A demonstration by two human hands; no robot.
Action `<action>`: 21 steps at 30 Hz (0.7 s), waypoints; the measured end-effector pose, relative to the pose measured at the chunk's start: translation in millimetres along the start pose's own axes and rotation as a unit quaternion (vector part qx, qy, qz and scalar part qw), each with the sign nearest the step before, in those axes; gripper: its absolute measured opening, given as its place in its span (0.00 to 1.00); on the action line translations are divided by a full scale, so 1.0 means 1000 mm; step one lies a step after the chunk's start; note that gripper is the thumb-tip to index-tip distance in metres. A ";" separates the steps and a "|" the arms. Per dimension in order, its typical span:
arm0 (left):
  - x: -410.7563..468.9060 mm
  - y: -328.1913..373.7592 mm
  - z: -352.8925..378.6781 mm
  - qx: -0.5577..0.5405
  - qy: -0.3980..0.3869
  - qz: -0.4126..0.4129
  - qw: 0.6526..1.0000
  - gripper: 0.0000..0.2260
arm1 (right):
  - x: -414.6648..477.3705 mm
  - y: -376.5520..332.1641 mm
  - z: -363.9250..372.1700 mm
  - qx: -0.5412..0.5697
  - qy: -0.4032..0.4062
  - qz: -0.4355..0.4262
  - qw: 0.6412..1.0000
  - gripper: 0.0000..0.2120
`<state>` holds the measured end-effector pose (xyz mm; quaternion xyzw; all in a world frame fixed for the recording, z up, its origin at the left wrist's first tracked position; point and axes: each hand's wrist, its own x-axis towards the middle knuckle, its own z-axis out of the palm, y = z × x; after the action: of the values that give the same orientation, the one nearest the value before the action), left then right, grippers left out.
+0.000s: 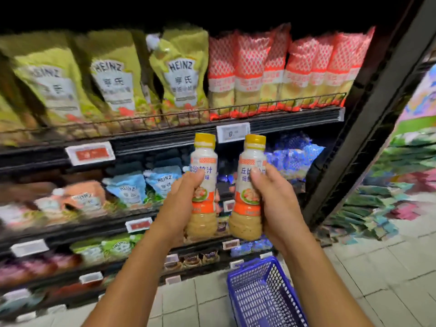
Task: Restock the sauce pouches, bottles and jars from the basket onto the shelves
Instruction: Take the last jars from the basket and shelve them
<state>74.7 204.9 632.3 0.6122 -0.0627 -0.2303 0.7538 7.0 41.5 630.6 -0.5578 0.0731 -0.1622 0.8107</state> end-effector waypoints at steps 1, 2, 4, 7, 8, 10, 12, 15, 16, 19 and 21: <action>-0.007 0.005 -0.013 -0.005 0.015 0.011 1.000 0.27 | 0.001 0.003 0.015 -0.002 -0.017 0.006 1.000 0.12; -0.014 0.010 -0.025 -0.009 0.033 0.019 0.999 0.29 | 0.003 0.005 0.031 -0.004 -0.034 0.012 0.999 0.15; -0.030 0.020 -0.053 -0.020 0.070 0.033 0.997 0.30 | 0.003 0.012 0.066 -0.012 -0.070 0.024 0.997 0.20; -0.059 0.034 -0.099 -0.042 0.111 0.061 0.991 0.28 | -0.001 0.025 0.120 -0.013 -0.123 0.037 0.992 0.20; -0.071 0.038 -0.116 -0.048 0.122 0.072 0.989 0.28 | -0.005 0.030 0.139 -0.013 -0.142 0.042 0.989 0.21; -0.095 0.047 -0.149 -0.052 0.144 0.094 0.984 0.28 | -0.015 0.039 0.178 -0.009 -0.179 0.050 0.983 0.24; -0.122 0.055 -0.183 -0.047 0.173 0.113 0.977 0.25 | -0.029 0.048 0.218 -0.001 -0.216 0.054 0.975 0.22; -0.168 0.065 -0.232 -0.034 0.205 0.130 0.970 0.21 | -0.056 0.063 0.279 0.012 -0.266 0.067 0.962 0.20; -0.184 0.068 -0.247 -0.027 0.213 0.136 0.967 0.21 | -0.066 0.068 0.299 0.017 -0.283 0.071 0.956 0.22; -0.232 0.075 -0.293 -0.033 0.247 0.149 0.957 0.21 | -0.098 0.080 0.357 0.029 -0.330 0.083 0.940 0.24; -0.262 0.080 -0.320 -0.034 0.276 0.156 0.948 0.22 | -0.118 0.088 0.391 0.038 -0.354 0.090 0.930 0.22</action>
<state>-15.6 613.9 680.1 0.6081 0.0606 0.0660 0.7888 29.8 454.9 685.2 -0.5390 -0.1748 0.1163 0.8157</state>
